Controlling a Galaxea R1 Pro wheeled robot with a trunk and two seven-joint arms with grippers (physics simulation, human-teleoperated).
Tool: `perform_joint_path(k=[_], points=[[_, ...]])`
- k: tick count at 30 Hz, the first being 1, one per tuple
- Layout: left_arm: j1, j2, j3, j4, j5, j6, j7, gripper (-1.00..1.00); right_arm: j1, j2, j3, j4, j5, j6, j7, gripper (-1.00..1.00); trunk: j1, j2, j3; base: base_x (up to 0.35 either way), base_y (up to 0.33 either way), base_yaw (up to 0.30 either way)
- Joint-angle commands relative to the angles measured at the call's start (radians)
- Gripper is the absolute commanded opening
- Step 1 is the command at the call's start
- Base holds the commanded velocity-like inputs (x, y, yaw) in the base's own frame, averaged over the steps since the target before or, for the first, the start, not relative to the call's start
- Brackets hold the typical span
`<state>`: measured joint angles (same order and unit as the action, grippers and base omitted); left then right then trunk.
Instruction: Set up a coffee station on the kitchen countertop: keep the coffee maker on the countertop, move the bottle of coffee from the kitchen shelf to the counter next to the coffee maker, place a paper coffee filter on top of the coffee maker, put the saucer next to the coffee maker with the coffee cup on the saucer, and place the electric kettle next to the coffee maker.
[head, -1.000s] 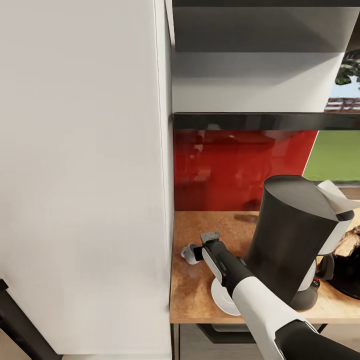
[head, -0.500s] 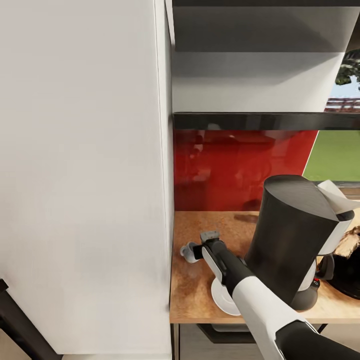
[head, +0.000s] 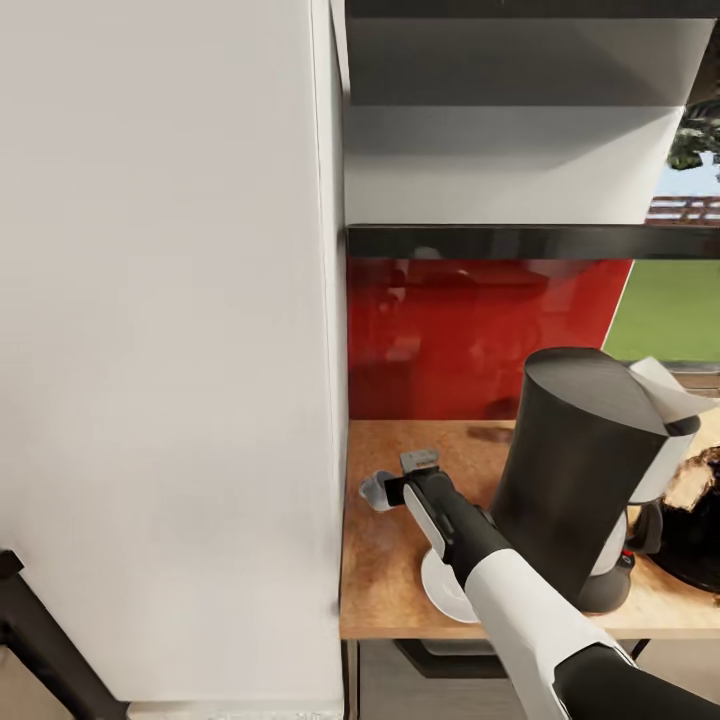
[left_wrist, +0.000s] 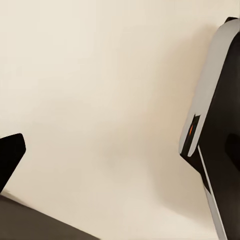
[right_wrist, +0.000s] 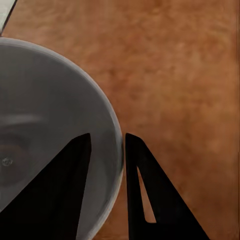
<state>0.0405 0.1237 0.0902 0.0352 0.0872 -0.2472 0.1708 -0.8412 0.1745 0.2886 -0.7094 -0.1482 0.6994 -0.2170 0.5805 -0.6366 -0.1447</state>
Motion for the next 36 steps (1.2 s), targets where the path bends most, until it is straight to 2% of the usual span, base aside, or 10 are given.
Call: perform_joint_path(k=[1,14,20,26,28,30,32,36], points=[[-0.001,0.000,0.007,0.002,0.004,-0.006,-0.002,1.00,-0.001,0.000,0.002,-0.001,-0.011,0.002,-0.007,-1.00,0.000,-0.001,-0.001,-0.267,0.000,0.000],[-0.001,-0.004,0.005,0.002,0.003,-0.004,0.004,1.00,0.000,0.000,0.000,-0.005,-0.013,0.002,-0.007,-1.00,0.000,-0.001,-0.001,-0.303,0.000,0.000],[-0.001,-0.003,0.004,0.002,0.003,-0.004,0.003,1.00,0.000,0.000,0.000,-0.066,-0.011,0.003,-0.007,-1.00,0.000,-0.001,-0.001,-0.053,0.000,0.000],[-0.001,-0.003,0.004,0.002,0.003,-0.004,0.003,1.00,0.000,0.000,0.000,-0.069,-0.009,0.005,-0.012,-1.00,0.000,-0.001,-0.001,-0.001,0.000,0.000],[-0.001,-0.003,0.004,0.002,0.003,-0.004,0.003,1.00,0.000,0.000,0.000,-0.070,-0.008,0.006,-0.045,-1.00,0.000,-0.001,-0.001,0.000,0.000,0.000],[-0.001,-0.003,0.005,0.002,0.003,-0.004,0.002,1.00,-0.001,0.000,0.006,-0.070,-0.010,0.006,-0.175,-1.00,0.000,-0.001,-0.001,0.000,0.000,0.000],[-0.001,-0.004,0.005,0.002,0.003,-0.004,0.000,1.00,-0.001,0.000,0.008,-0.070,-0.012,0.006,-0.237,-1.00,0.000,-0.001,-0.001,0.000,0.000,0.000],[-0.001,-0.003,0.005,0.002,0.003,-0.004,-0.001,1.00,-0.001,0.000,0.009,-0.070,-0.013,0.006,-0.254,-1.00,0.000,-0.001,-0.001,0.000,0.000,0.000]])
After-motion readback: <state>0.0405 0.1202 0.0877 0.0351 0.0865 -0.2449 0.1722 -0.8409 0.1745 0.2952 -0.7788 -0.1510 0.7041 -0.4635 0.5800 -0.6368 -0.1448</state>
